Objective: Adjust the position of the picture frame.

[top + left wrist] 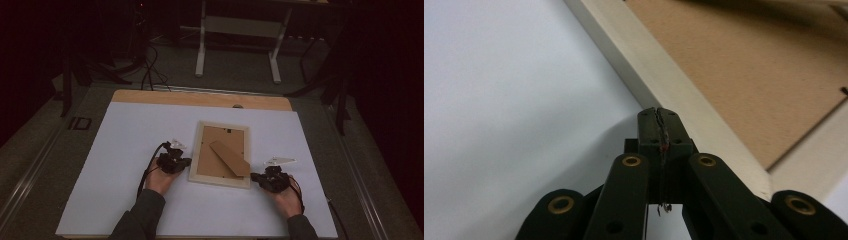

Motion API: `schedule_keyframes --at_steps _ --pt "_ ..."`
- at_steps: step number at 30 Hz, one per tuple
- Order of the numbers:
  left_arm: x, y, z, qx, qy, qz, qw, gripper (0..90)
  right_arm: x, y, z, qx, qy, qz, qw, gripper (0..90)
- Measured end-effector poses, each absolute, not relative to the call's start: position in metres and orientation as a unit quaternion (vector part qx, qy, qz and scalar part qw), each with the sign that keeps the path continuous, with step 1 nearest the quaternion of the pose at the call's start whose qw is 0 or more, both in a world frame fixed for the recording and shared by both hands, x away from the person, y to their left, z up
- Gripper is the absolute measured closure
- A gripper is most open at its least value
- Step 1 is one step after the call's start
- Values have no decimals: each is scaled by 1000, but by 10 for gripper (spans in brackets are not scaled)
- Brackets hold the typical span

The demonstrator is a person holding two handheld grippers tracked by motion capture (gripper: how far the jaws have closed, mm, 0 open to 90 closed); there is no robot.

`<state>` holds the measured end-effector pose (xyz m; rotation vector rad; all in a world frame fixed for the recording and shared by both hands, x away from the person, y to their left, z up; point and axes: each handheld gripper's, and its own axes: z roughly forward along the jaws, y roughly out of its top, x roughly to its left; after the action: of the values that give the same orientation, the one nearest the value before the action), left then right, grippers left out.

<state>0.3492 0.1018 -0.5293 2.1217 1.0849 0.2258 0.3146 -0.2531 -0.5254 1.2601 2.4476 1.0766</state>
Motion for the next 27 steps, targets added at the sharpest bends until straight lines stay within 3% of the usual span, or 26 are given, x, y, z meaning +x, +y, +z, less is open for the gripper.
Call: schedule_keyframes --at_steps 27 --pt "380 114 -533 807 452 89 370 900 298 -226 -527 380 853 348 81 900"
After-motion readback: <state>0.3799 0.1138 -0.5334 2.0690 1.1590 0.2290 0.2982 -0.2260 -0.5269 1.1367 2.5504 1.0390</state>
